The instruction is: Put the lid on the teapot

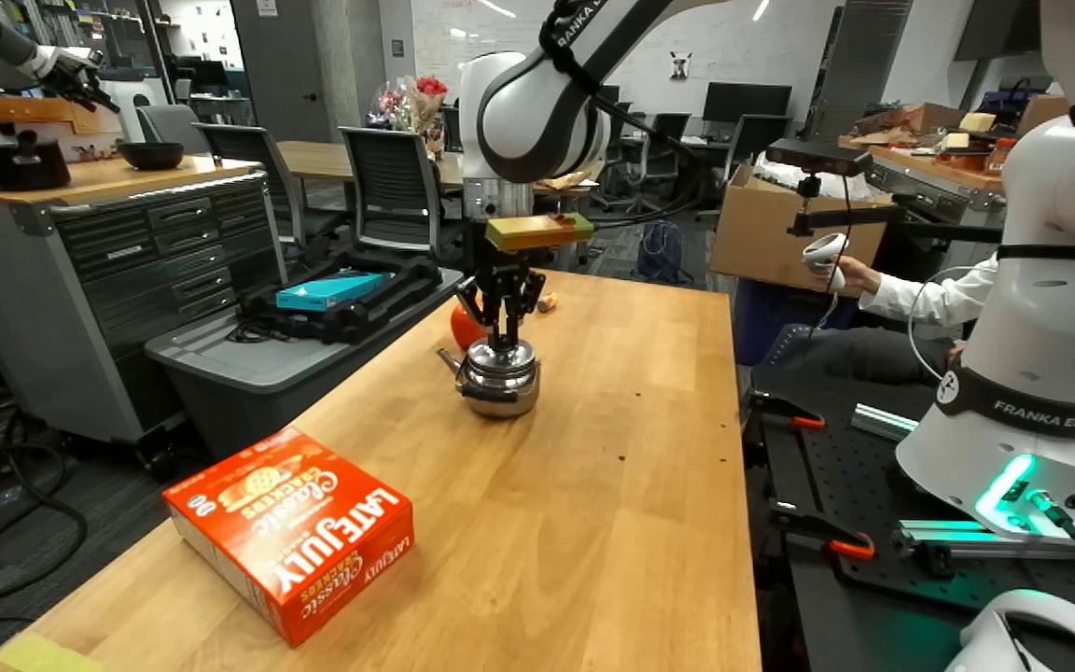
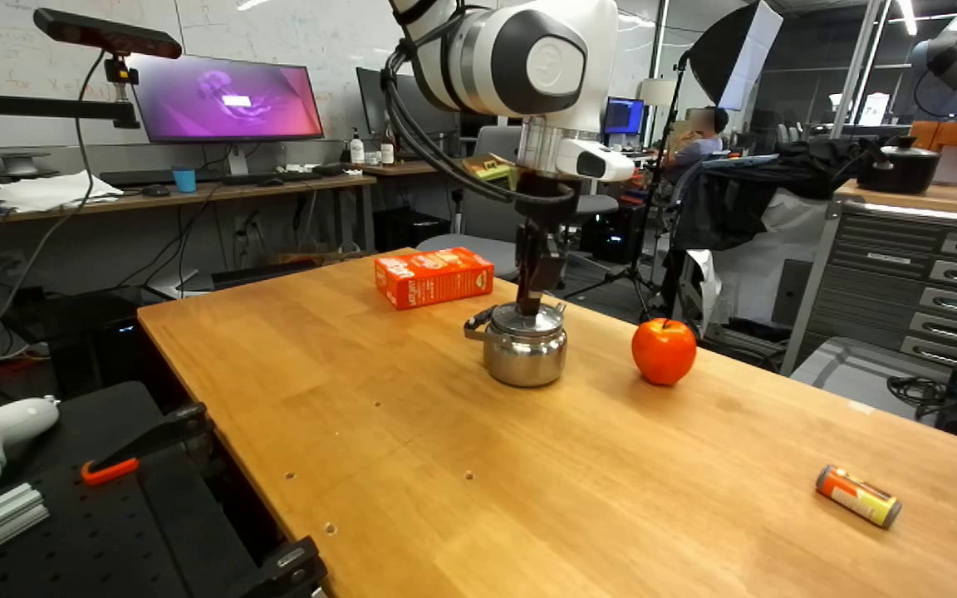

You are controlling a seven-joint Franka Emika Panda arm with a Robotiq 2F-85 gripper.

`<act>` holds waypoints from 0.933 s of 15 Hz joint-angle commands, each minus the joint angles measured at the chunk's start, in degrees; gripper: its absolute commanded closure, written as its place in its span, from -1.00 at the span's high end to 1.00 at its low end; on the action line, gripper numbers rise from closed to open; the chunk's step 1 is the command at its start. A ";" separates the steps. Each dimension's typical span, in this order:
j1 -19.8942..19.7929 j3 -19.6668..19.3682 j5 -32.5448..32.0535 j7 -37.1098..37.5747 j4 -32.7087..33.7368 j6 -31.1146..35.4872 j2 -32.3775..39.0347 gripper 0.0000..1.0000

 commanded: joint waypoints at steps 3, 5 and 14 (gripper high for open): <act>-0.28 -0.02 0.13 -0.44 1.61 -0.44 0.87 -0.86; -0.20 0.00 0.08 -0.36 1.69 -0.42 0.98 -0.86; 0.00 -0.06 -0.10 0.01 1.81 -0.19 1.22 -0.86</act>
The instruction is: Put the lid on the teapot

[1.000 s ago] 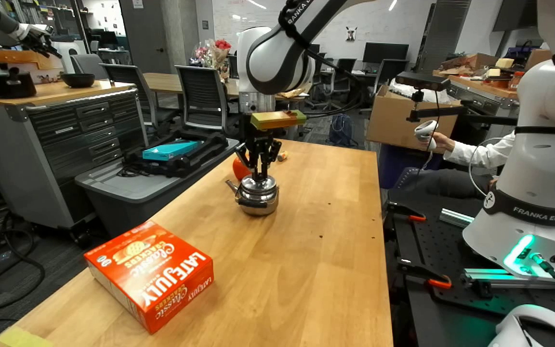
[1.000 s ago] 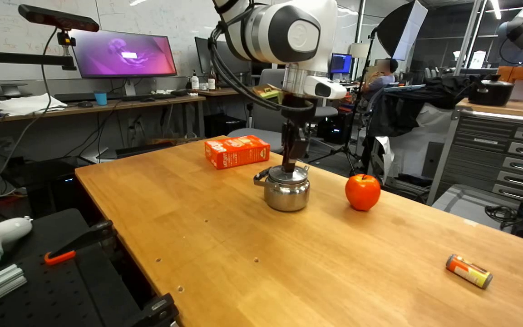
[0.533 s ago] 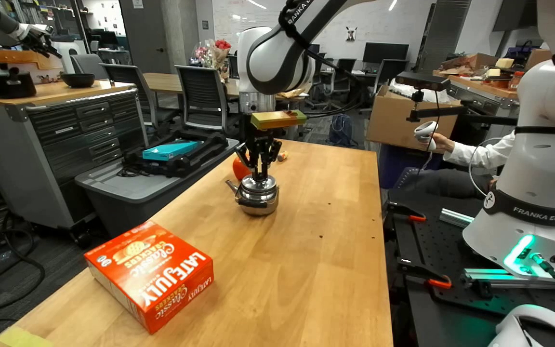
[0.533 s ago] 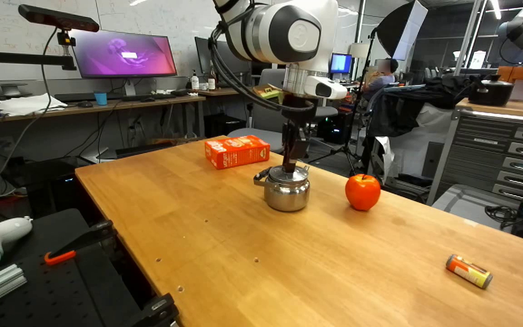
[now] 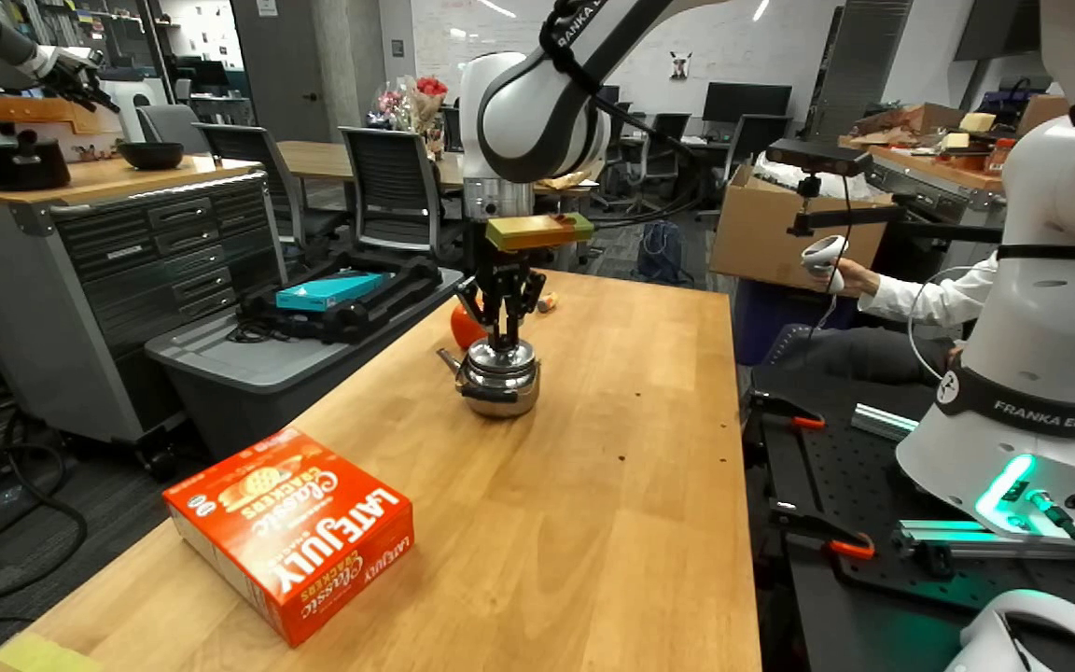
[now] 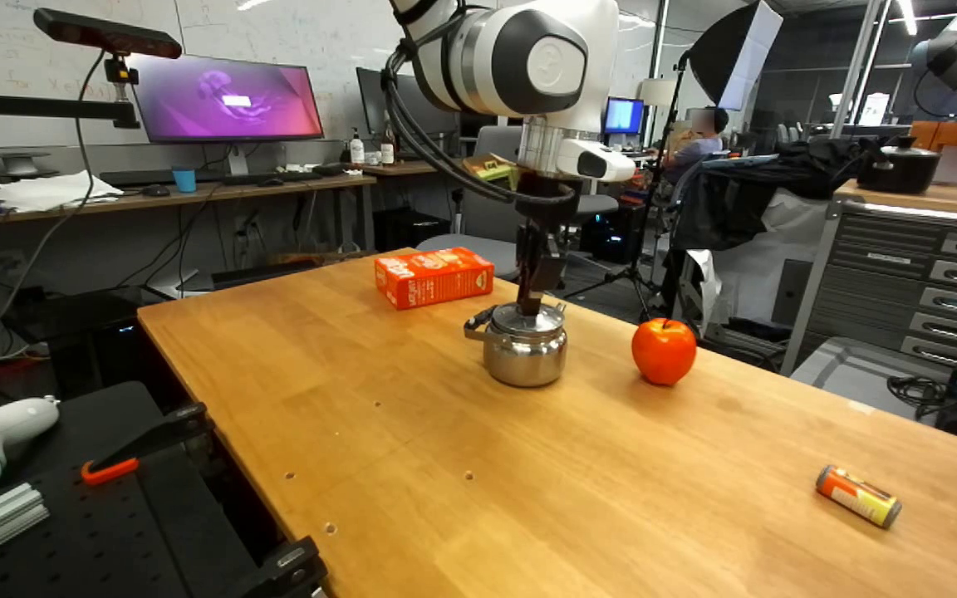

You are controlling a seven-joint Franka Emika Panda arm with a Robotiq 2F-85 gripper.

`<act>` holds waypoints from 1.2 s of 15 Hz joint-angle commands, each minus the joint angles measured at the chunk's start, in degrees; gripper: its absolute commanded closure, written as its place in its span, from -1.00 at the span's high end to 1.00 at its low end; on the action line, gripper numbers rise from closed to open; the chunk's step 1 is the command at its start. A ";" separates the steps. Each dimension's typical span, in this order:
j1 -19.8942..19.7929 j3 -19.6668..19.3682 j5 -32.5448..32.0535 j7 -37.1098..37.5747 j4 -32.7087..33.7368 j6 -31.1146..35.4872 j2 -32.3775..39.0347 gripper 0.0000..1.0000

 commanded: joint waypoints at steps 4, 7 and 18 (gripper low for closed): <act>0.53 -0.13 -0.59 0.43 1.92 -0.38 1.41 -0.86; 0.75 0.03 -0.53 0.46 1.98 -0.24 1.63 -0.86; 0.61 0.14 -0.18 -0.08 1.48 -0.17 1.13 0.45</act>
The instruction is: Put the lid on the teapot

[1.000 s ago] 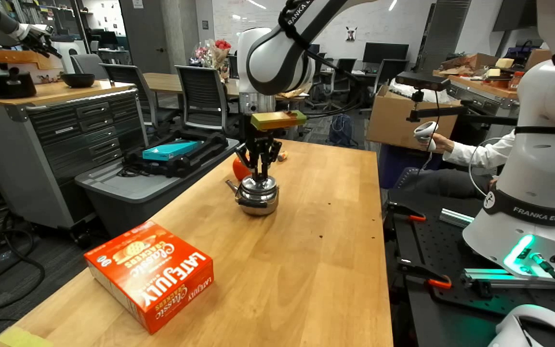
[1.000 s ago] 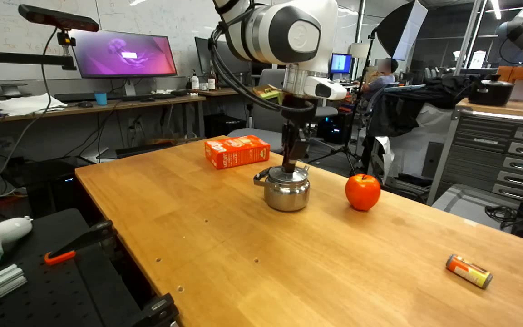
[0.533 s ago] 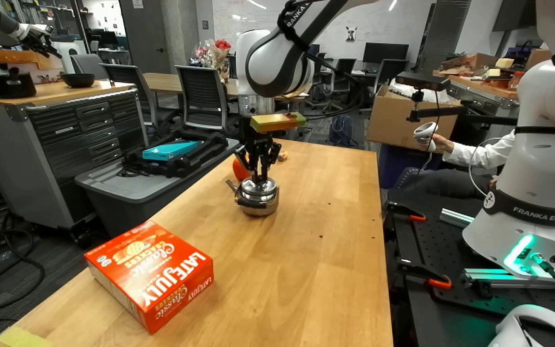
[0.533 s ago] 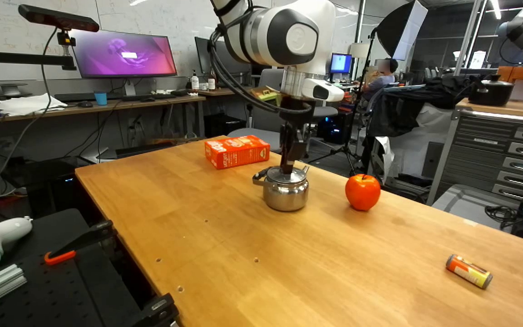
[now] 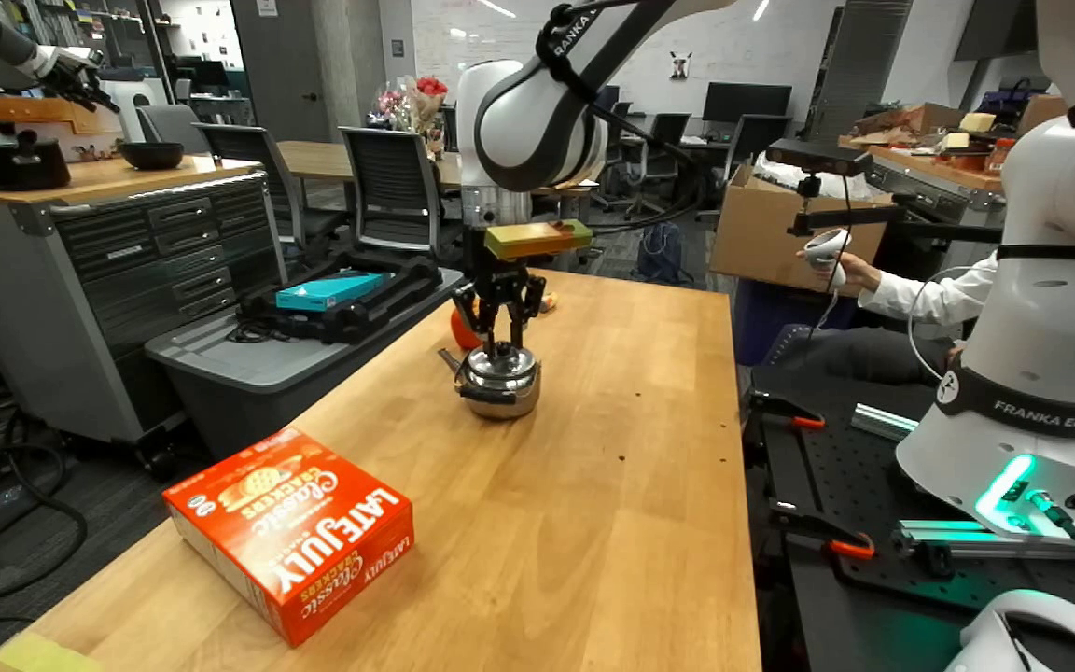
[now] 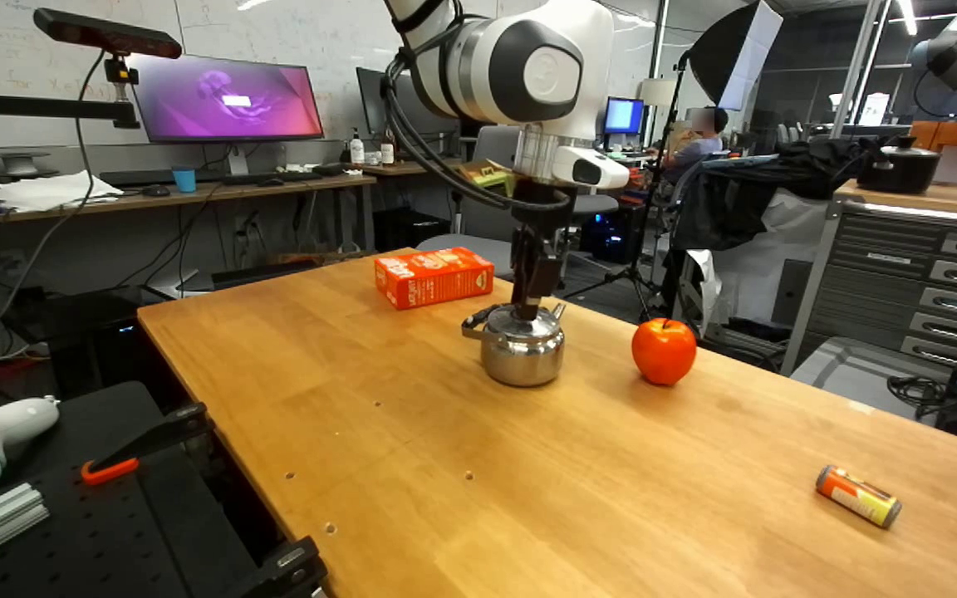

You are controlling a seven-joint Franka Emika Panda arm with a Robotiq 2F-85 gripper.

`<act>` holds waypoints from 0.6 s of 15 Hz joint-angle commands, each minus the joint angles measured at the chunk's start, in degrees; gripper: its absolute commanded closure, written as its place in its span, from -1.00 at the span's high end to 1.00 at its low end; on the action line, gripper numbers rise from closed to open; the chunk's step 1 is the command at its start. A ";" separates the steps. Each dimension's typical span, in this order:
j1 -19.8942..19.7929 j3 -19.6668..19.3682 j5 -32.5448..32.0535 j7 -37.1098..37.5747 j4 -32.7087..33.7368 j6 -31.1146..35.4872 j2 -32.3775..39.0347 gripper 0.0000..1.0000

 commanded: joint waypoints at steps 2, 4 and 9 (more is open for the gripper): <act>0.30 0.02 -0.29 -0.22 0.46 0.38 -0.64 0.76; 0.35 0.25 -0.25 -0.78 -0.76 1.24 -1.79 1.00; 0.22 0.65 -0.70 -3.60 -4.04 3.56 -6.12 1.00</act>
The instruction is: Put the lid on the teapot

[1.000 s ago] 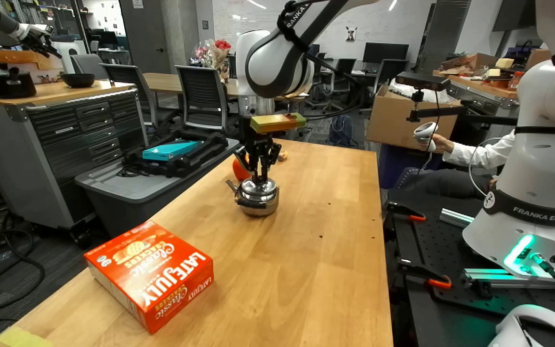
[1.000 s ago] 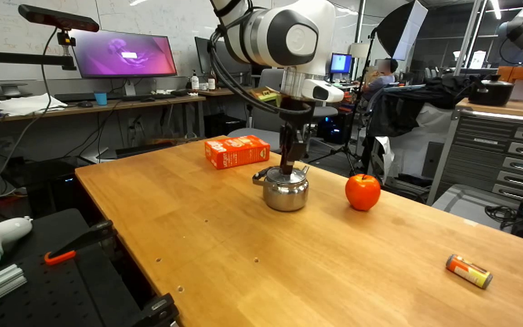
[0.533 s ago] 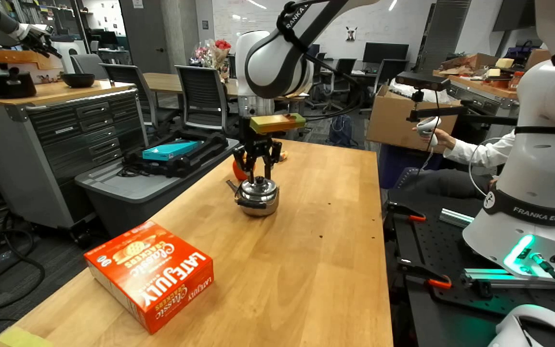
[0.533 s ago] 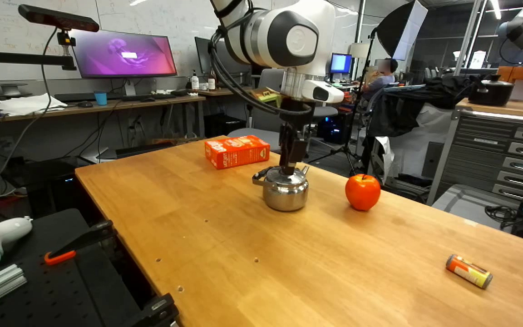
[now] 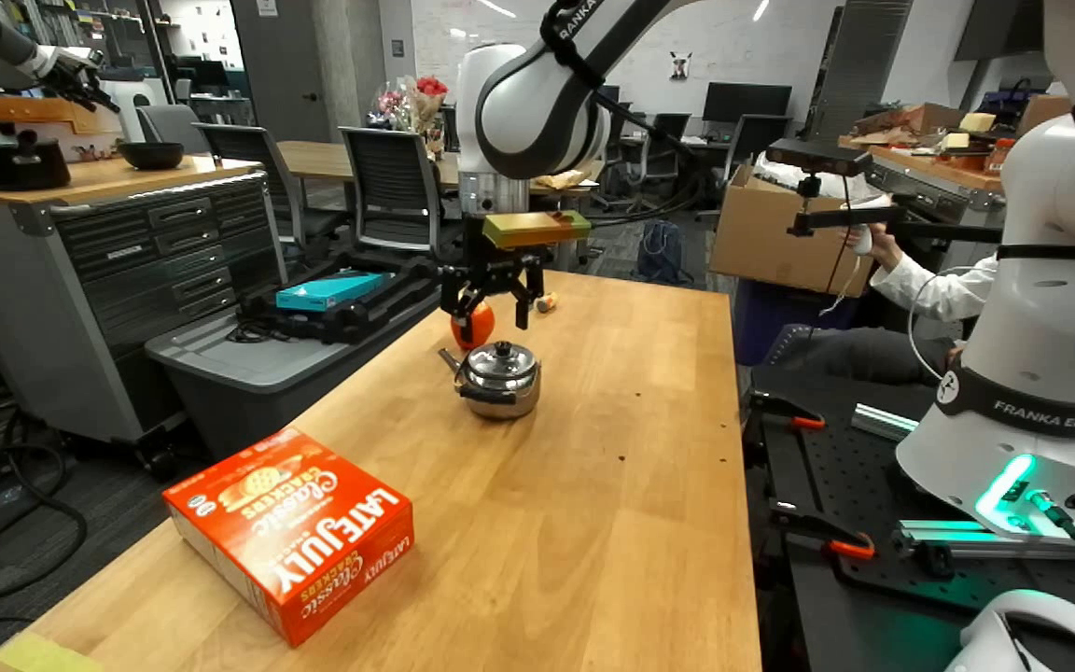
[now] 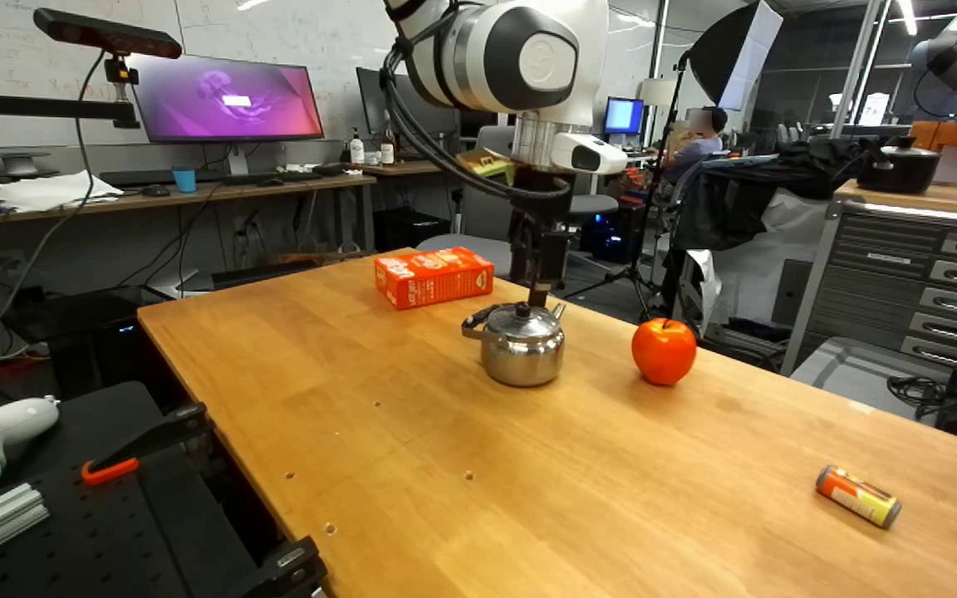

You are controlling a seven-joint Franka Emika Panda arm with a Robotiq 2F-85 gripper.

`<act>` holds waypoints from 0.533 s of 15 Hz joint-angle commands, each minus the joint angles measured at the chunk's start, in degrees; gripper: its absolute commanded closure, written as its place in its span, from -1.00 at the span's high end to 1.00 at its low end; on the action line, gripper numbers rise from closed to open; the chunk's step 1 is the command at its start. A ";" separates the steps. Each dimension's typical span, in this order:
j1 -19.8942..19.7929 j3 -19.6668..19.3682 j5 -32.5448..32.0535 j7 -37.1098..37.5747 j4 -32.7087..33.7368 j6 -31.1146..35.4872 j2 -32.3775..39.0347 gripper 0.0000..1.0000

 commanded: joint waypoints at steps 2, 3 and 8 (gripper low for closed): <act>0.55 0.56 -0.91 -2.85 -6.52 5.08 -6.87 1.00; 0.70 0.69 -1.00 -3.27 -8.16 6.87 -8.19 1.00; 0.15 2.88 0.16 -8.74 -17.75 14.15 -14.91 1.00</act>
